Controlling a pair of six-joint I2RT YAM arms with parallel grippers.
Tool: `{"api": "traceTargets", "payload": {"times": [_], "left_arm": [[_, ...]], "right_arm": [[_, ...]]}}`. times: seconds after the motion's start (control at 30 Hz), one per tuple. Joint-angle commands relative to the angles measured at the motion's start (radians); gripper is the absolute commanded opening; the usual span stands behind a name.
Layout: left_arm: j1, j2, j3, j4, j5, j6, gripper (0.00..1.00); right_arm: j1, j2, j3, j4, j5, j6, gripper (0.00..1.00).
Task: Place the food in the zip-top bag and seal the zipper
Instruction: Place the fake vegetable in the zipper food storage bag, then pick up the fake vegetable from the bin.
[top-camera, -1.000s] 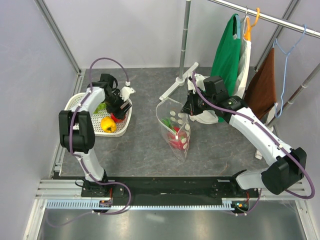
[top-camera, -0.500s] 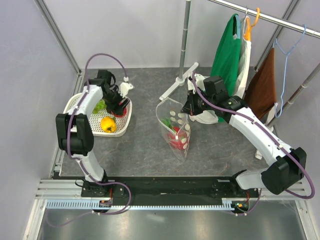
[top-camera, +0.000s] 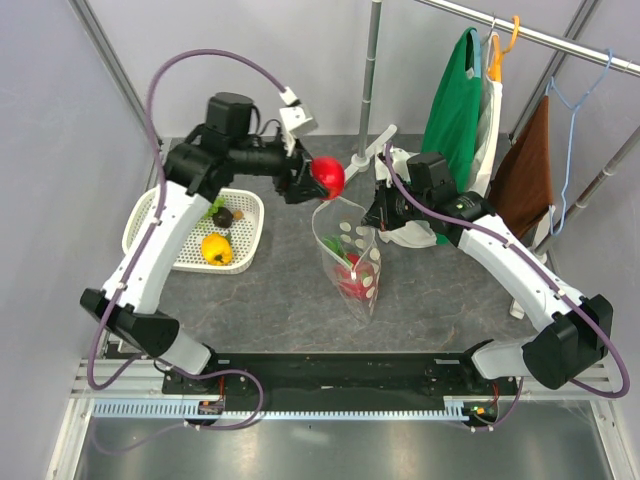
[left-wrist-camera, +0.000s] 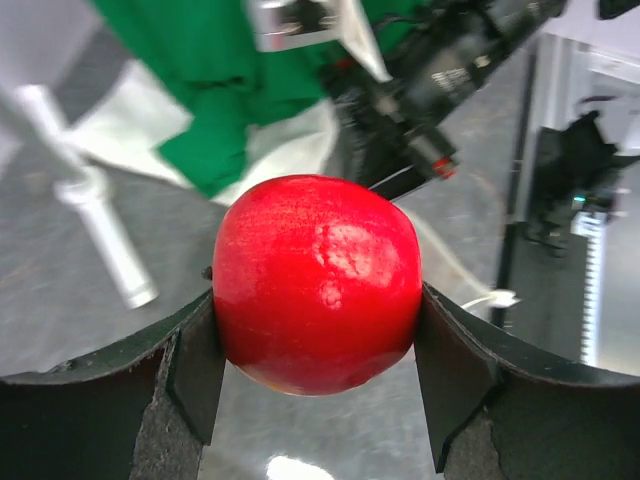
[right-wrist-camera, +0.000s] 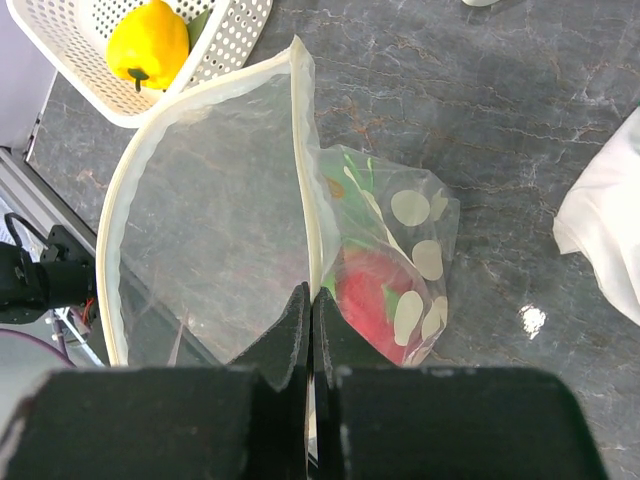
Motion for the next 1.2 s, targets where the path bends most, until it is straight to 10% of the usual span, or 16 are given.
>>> {"api": "traceTargets", "payload": {"times": [0.0,0.3,0.63,0.9,1.17], "left_arm": [[-0.094,0.084,-0.039,0.048,-0.014,-0.146,0.34],[-0.208,0.127,-0.162,0.045,-0.201,-0.125,0.41],[-0.179,0.081,-0.119,-0.013,-0.240,-0.119,0.96],[0.109,-0.017,-0.128,-0.045,-0.128,-0.183,1.00],[0.472,-0.018,-0.365,-0.156,-0.297,0.070,0.91]], "right_arm": [[-0.001,-0.006,0.020,0.020,0.009,0.025,0.00],[-0.011,-0.006,0.030,0.020,0.032,0.034,0.00],[-0.016,-0.008,0.030,0.020,0.029,0.022,0.00],[-0.018,-0.020,0.025,0.021,0.020,0.011,0.00],[-0.018,-0.023,0.026,0.023,0.004,-0.001,0.00]]}}
